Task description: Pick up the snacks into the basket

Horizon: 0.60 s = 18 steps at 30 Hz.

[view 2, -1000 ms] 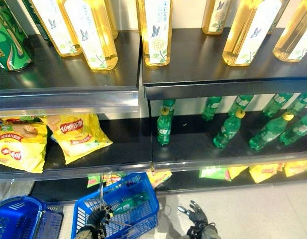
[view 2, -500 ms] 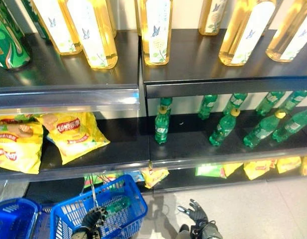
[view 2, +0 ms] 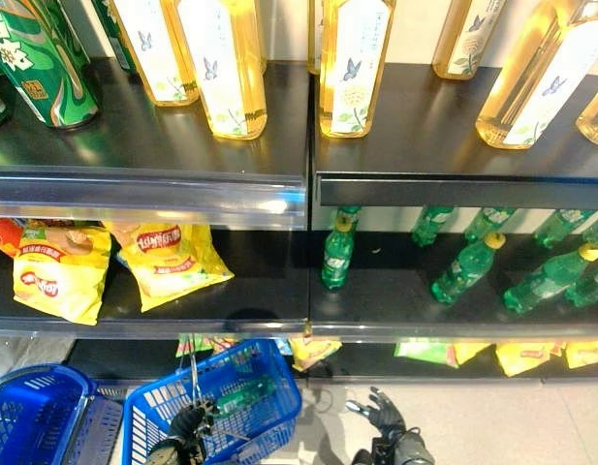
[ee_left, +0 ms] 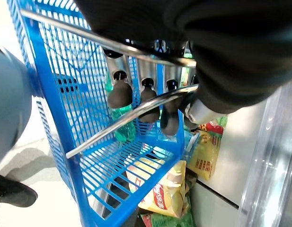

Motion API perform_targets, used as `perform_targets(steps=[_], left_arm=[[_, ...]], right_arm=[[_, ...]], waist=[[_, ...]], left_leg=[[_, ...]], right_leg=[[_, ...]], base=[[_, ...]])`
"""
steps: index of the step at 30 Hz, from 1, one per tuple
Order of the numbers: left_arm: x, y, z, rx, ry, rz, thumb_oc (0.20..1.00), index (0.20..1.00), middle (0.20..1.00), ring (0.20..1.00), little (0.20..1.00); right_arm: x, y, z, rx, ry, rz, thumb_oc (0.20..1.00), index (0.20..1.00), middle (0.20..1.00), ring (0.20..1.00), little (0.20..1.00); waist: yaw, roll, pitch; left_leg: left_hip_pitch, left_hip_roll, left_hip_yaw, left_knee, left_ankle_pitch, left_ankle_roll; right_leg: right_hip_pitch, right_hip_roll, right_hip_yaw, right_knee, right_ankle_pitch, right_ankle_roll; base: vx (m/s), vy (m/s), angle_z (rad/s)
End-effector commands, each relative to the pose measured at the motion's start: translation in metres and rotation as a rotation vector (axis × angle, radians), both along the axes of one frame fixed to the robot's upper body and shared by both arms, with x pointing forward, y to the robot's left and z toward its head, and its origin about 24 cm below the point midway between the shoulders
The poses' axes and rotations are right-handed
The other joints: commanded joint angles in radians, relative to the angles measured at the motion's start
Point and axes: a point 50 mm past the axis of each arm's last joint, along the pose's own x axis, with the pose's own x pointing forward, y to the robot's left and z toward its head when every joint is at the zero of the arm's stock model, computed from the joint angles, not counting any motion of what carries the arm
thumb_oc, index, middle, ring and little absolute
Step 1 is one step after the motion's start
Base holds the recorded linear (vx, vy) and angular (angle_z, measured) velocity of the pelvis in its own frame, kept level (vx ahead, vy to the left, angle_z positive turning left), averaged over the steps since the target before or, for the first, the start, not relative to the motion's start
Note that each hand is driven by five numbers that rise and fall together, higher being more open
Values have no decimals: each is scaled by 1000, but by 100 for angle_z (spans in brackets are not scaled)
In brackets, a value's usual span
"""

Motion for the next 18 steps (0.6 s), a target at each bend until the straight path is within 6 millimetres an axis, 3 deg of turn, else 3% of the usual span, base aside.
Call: perform_targets(steps=[1,2,3,4,5,6,7,8,10,11,12,13,14,15,17,18], left_arm=[[55,-2,35,29,-283,-96,200,200,200,200,200],[59,-5,38,29,-296,-112,200,200,200,200,200],[60,-6,37,23,-291,-115,200,200,200,200,200],[58,-10,36,10,-291,-116,200,200,200,200,200],[56,-13,34,2,-286,-116,200,200,200,200,200],[58,-18,35,-3,-287,-129,200,200,200,200,200],[58,-18,35,-3,-287,-129,200,200,200,200,200],[62,-18,37,3,-299,-141,200,200,200,200,200],[64,-15,40,12,-315,-144,200,200,200,200,200],[65,-15,42,15,-326,-153,200,200,200,200,200],[66,-14,43,27,-329,-157,200,200,200,200,200],[66,-14,43,27,-329,-157,200,200,200,200,200],[67,-10,44,43,-330,-148,200,200,200,200,200],[65,-12,42,35,-329,-149,200,200,200,200,200],[63,-13,39,35,-306,-162,200,200,200,200,200],[60,-16,37,12,-300,-150,200,200,200,200,200]], right_arm=[[14,-2,6,5,-52,10,1000,1000,1000,1000,1000],[15,-4,7,2,-59,2,1000,1000,1000,1000,1000],[15,-5,7,4,-61,-4,1000,1000,1000,1000,1000],[13,-6,7,3,-54,-5,1000,1000,1000,1000,1000],[12,-8,6,0,-46,-5,1000,1000,1000,1000,1000],[11,-11,5,-6,-39,-23,1000,1000,1000,1000,1000],[11,-11,5,-6,-39,-23,1000,1000,1000,1000,1000],[15,-9,7,-6,-48,-32,1000,1000,1000,1000,1000],[19,-5,9,6,-67,-28,1000,1000,1000,1000,1000],[21,-1,10,13,-77,-8,1000,1000,1000,1000,1000],[26,6,12,21,-95,24,1000,1000,1000,1000,1000],[26,6,12,21,-96,24,1000,1000,1000,1000,1000],[24,8,12,29,-98,30,1000,1000,1000,1000,1000],[21,9,10,33,-87,34,1000,1000,1000,1000,1000],[24,14,10,30,-84,65,1000,1000,1000,1000,1000],[23,14,10,25,-80,91,1000,1000,1000,1000,1000]], waist=[[17,-34,-1],[16,-44,11],[10,-49,17],[9,-45,8],[11,-36,3],[-5,-23,-7],[-4,-23,-8],[-3,-9,6],[-5,-4,16],[-5,3,29],[-21,-2,36],[-21,-2,34],[-16,-16,29],[0,-21,14],[2,-29,9],[11,-33,-8]], left_leg=[[-75,19,-29,71,36,-12],[-106,15,-47,152,10,-14],[-99,43,-22,156,-9,-21],[-85,44,-32,119,-5,-25],[-68,32,-42,85,-16,-19],[-40,-8,-35,8,-15,5],[-39,-10,-34,5,-13,6],[-11,-48,-37,-12,-24,41],[-6,-49,-25,-18,-18,50],[-1,-50,-21,-18,-17,62],[-6,-57,-31,-18,-3,62],[-8,-56,-30,-18,-2,61],[-10,-60,-27,-18,-4,57],[-20,-68,-33,-11,-6,54],[-20,-55,-28,-5,0,47],[-19,-49,-19,-4,4,35]], right_leg=[[-33,-24,21,14,44,19],[-38,-33,13,14,53,18],[-39,-43,6,14,60,26],[-47,-53,9,9,68,40],[-47,-60,18,8,74,50],[-77,-103,29,57,107,72],[-80,-106,31,60,106,73],[-111,-131,57,157,95,71],[-138,-132,64,222,89,68],[-161,-124,60,304,77,64],[-189,-14,127,272,48,41],[-190,-13,127,269,50,40],[-151,24,112,195,26,20],[-131,-4,81,136,35,26],[-110,42,114,111,17,5],[-72,29,77,27,47,15]], base=[[-80,-36,46],[-66,48,41],[-59,134,37],[9,211,-1],[60,360,-11],[55,278,-21],[36,363,-30],[-3,166,-22],[-37,170,-19],[-59,132,-29],[-38,70,-26],[-9,-20,-27],[19,-39,-3],[30,-49,9],[51,-72,30],[53,-72,30]])
